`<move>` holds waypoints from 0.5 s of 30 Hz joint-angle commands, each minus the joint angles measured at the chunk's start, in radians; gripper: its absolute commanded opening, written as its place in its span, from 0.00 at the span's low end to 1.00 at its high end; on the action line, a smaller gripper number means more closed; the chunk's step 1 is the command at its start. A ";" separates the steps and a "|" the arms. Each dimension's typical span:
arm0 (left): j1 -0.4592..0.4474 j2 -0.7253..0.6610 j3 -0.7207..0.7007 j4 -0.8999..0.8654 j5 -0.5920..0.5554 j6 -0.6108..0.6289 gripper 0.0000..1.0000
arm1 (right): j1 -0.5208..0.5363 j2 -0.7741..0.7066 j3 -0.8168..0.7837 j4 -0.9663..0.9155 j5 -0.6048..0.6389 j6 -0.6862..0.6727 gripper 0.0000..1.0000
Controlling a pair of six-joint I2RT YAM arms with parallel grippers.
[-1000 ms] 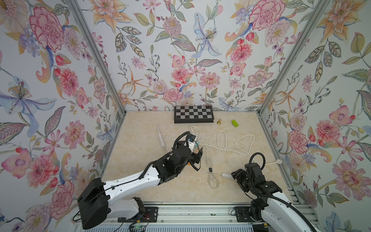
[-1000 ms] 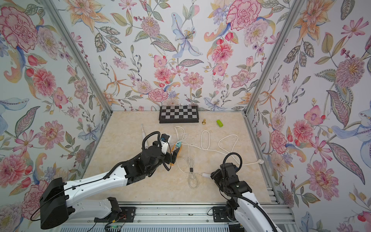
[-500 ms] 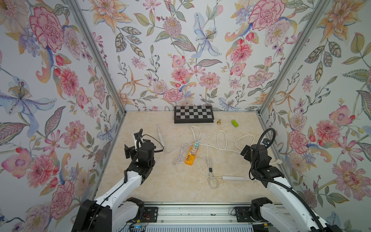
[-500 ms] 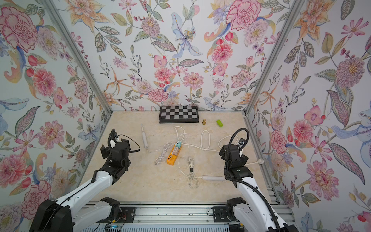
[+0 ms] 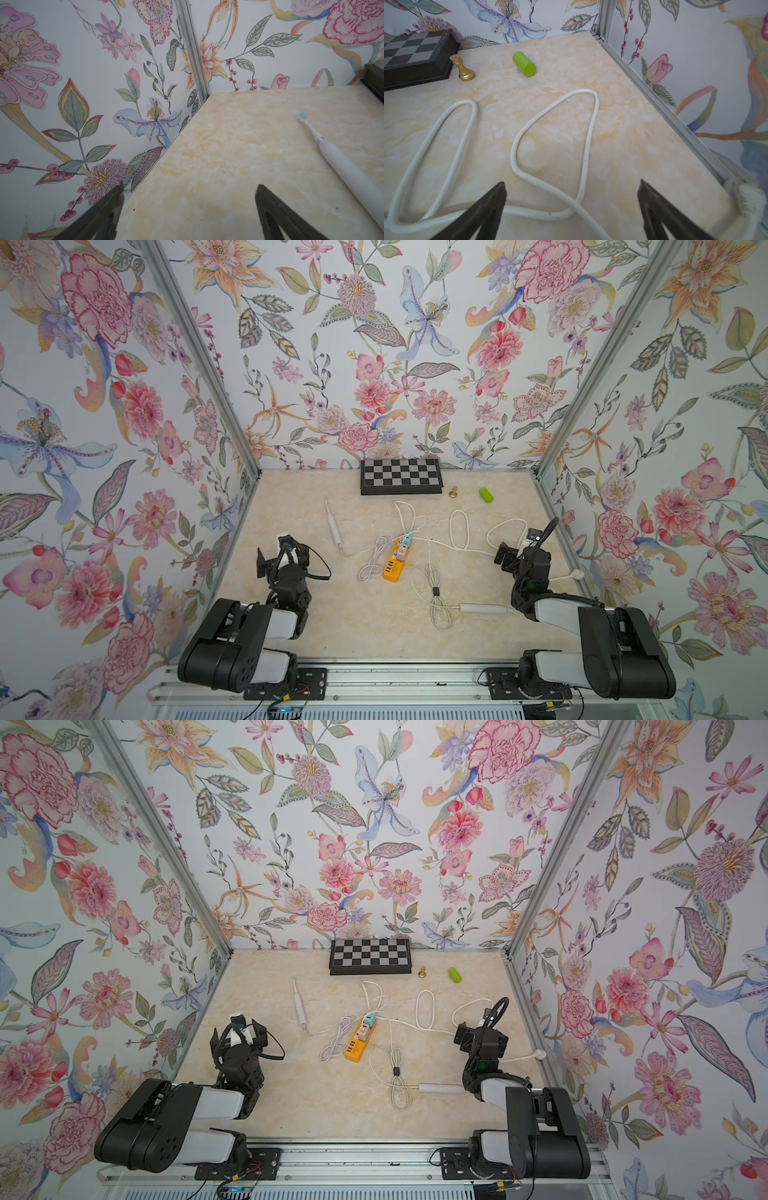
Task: Charge the electric toothbrush
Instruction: Reset both arms
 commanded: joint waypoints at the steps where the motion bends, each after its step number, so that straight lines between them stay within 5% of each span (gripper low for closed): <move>1: 0.035 0.162 -0.007 0.273 0.160 0.010 0.99 | -0.015 0.106 -0.014 0.287 -0.185 -0.095 1.00; 3: 0.056 0.124 0.036 0.106 0.201 -0.023 0.99 | 0.010 0.187 -0.029 0.439 -0.174 -0.123 1.00; 4: 0.090 0.093 0.094 -0.012 0.250 -0.054 0.99 | 0.018 0.151 0.011 0.289 -0.161 -0.128 1.00; 15: 0.111 0.120 0.076 0.080 0.301 -0.042 0.99 | 0.032 0.160 0.014 0.290 -0.119 -0.131 0.99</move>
